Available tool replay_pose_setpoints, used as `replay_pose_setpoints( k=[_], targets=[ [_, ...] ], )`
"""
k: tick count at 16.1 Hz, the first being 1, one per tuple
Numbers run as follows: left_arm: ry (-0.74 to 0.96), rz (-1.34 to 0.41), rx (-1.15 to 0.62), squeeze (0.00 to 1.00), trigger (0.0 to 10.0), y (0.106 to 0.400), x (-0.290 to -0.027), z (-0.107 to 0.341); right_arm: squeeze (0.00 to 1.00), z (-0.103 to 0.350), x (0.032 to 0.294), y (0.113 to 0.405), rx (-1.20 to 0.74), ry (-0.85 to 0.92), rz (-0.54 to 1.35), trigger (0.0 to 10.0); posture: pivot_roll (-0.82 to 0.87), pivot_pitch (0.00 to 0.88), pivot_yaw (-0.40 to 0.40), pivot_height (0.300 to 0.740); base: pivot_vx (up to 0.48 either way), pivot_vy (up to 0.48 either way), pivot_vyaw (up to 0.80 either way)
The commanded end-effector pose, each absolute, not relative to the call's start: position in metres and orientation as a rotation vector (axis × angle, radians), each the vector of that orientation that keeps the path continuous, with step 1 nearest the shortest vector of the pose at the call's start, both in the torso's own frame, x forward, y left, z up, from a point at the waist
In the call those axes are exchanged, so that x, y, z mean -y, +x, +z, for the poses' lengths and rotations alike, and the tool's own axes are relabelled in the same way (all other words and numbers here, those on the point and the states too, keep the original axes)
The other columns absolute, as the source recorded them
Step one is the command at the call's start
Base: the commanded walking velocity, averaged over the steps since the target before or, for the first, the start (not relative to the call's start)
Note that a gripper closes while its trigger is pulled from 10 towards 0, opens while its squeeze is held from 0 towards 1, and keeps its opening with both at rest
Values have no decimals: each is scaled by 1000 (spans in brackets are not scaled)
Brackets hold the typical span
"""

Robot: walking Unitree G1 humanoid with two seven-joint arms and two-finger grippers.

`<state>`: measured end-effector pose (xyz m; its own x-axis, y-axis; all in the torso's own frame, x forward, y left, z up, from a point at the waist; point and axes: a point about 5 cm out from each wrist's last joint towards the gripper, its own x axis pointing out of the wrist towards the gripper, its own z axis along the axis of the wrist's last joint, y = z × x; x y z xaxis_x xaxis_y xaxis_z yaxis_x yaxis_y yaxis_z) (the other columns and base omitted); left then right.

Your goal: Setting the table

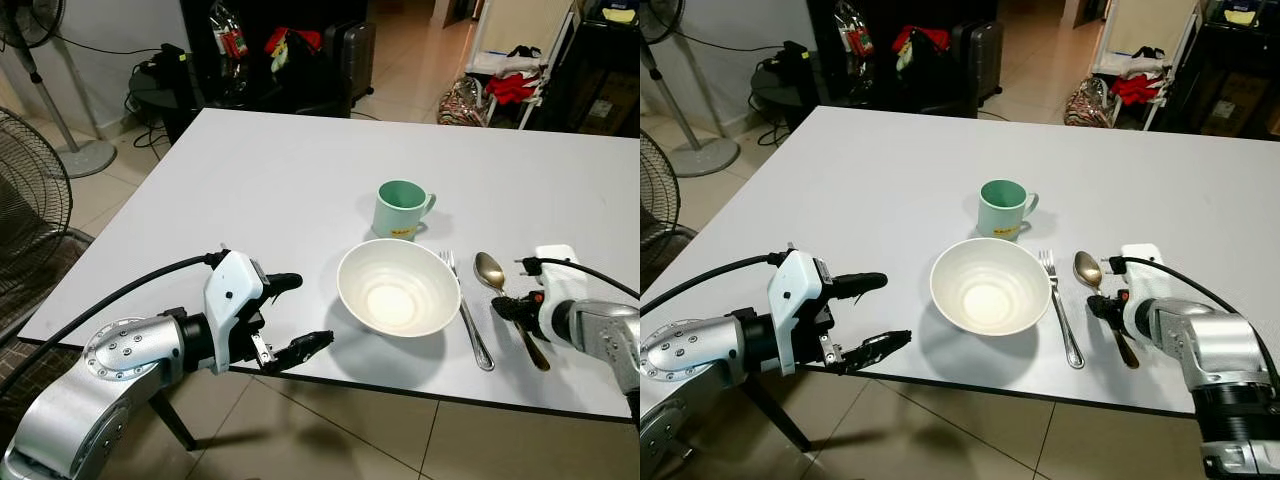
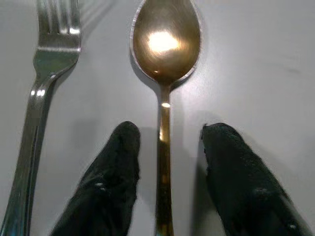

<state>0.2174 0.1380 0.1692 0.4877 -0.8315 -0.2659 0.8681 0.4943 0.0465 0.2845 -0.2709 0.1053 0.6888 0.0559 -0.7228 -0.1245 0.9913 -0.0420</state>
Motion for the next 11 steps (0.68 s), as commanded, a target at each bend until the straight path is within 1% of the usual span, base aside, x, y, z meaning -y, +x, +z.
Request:
replay_pose_setpoints(
  k=[1,11],
  targets=[
    [195,-1047,-223,361,10000,215,-136,168,0,104,268,289,-794,-91,120,0,-129,0,28,740,0,0,0],
    [204,-1038,-230,369,10000,216,-136,166,0,97,268,289,-852,-46,107,0,-127,0,28,740,0,0,0]
  ],
)
